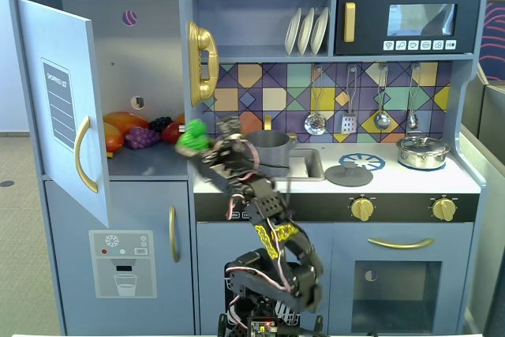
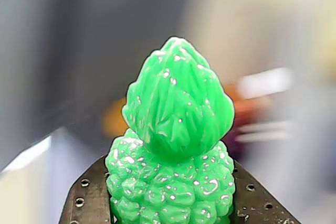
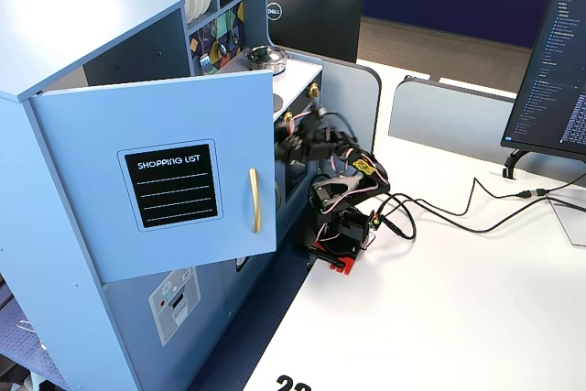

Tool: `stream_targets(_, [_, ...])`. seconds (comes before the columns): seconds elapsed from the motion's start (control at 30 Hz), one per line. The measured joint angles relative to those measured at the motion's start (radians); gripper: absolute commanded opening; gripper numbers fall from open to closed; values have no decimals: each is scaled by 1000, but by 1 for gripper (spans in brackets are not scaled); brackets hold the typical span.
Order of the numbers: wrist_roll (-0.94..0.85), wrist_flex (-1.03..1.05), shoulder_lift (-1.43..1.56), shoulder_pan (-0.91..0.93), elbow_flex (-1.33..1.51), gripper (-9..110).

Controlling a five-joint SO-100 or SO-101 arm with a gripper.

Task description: Pick up the green pineapple from the left cabinet and place it in the gray recipient

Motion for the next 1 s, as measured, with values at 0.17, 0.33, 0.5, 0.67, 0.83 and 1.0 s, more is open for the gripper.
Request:
stream_targets(0.17, [80, 5, -17, 236, -15, 0])
stream_targets(0.33, [153, -89, -130, 480, -21, 0])
stream_targets(0.5, [193, -206, -327, 637, -100, 0])
stream_targets(0.67, [172, -356, -534, 681, -152, 0])
stream_targets(0.83, [152, -453, -706, 710, -184, 0])
stream_targets(1.0, [143, -511, -884, 747, -253, 0])
